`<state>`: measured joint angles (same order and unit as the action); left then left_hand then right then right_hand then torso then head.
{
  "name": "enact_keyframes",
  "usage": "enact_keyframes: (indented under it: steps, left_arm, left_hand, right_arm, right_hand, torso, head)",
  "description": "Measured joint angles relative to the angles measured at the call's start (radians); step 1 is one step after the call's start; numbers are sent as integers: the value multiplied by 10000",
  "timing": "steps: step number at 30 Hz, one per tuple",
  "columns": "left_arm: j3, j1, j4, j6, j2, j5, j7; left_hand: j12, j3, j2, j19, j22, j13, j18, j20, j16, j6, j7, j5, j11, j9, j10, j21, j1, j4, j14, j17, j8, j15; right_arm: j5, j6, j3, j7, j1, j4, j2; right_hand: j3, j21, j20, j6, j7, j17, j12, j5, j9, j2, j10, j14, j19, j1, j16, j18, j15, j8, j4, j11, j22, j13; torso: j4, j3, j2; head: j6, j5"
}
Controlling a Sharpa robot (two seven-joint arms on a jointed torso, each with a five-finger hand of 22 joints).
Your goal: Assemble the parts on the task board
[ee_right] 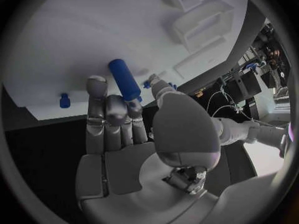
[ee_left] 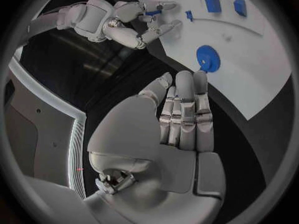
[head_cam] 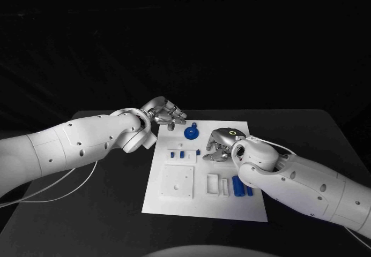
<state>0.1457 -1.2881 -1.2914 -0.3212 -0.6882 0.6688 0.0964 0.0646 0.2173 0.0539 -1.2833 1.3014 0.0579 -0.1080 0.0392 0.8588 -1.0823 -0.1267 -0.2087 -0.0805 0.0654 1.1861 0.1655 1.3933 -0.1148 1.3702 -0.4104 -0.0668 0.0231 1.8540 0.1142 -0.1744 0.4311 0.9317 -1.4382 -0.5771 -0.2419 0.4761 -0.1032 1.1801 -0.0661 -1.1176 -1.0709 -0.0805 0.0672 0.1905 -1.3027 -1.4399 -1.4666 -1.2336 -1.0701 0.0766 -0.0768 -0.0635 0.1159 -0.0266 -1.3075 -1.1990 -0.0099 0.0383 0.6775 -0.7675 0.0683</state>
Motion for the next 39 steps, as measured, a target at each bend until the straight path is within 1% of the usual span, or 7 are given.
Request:
enact_keyframes:
  steps: [6, 18, 23, 25, 30, 33, 39]
  left_arm:
    - [0, 0, 0, 7, 6, -2, -9]
    - [0, 0, 13, 22, 23, -3, -18]
    - [0, 0, 19, 28, 28, -4, -23]
    - [0, 0, 21, 31, 29, -5, -25]
    - [-1, 0, 37, 37, 31, -6, -28]
    - [-1, 0, 51, 41, 31, -7, -30]
    - [-1, 0, 78, 50, 31, -7, -36]
  left_hand:
    - [0, 0, 0, 0, -1, 0, 0, 0, 0, 0, 0, 0, 0, 0, 0, 0, 0, 0, 0, 1, 0, 0]
    - [0, 0, 0, 1, 34, 0, 1, 0, -42, 0, 0, 0, -35, 0, -35, -40, 0, 0, 0, -11, 0, 0]
    - [0, 0, 0, 1, 33, 0, 1, 0, -40, 0, 0, 0, -35, 0, -35, -40, 0, 0, 0, -10, 0, 0]
    - [0, 0, 0, 1, 33, 0, 1, 0, -40, 0, 0, 0, -35, 0, -35, -40, 0, 0, 0, -10, 0, 0]
    - [0, 0, 0, 1, 32, 0, 0, 0, -40, 0, 0, 0, -35, 0, -35, -40, 0, 0, 0, -10, 0, 0]
    - [0, 0, 0, 1, 32, 0, 0, 0, -40, 0, 0, 0, -35, 0, -35, -39, 0, 0, 0, -9, 0, 0]
    - [0, -27, 0, -36, 67, 0, 3, 37, -40, 0, 0, 0, -35, 0, -35, -110, 0, 27, 0, -24, 0, 0]
  right_arm:
    - [-24, 62, 22, 0, -2, 45, 85]
    - [-39, 276, 44, -16, 26, 30, 172]
    - [-32, 296, 44, -22, 70, -32, 141]
    - [-30, 297, 44, -26, 83, -58, 126]
    - [-22, 296, 44, -34, 111, -126, 49]
    - [-18, 296, 44, -37, 131, -147, 20]
    - [-16, 300, 44, -100, 169, -180, 26]
  right_hand:
    - [-167, 76, 0, 62, 59, -49, -41, 46, 0, -24, -36, 0, 0, -24, -5, 0, 0, 0, -111, 35, 0, -29]
    - [-200, 192, 0, 63, 60, -130, -137, 66, 1, 16, -36, 0, 0, -64, -100, -1, 0, 0, -245, 35, 1, -96]
    - [157, 193, 0, 63, 60, -129, -136, -165, 1, 18, -36, 0, 0, -67, -100, -1, 0, 0, -255, 35, 1, -87]
    - [339, 193, 0, 16, 13, -129, -136, -262, 1, 56, -36, 0, 0, -104, -100, 0, 0, 0, -220, 35, 1, -74]
    - [891, 87, 0, 3, 0, -97, -86, -487, 1, 56, 18, 0, 0, -104, -100, 0, 0, 0, 4, 89, 1, -13]
    - [997, 87, 0, 3, 1, -97, -86, -513, 2, 107, 18, 0, 0, -156, -100, 0, 0, 0, 110, 89, 1, -12]
    - [946, 56, 1, 137, 38, -97, -86, -512, 2, 103, 18, 0, 0, -160, -100, 0, 0, 0, 59, 89, 1, 4]
  torso:
    - [0, -3, -1]
    - [3, -5, -6]
    - [-2, -5, -7]
    - [-2, -5, -7]
    - [-10, -5, -8]
    - [-13, -1, -8]
    - [-13, 8, -8]
  head:
    - [-8, 2]
    - [12, 3]
    - [13, 20]
    - [13, 21]
    - [12, 28]
    - [12, 29]
    - [-7, 40]
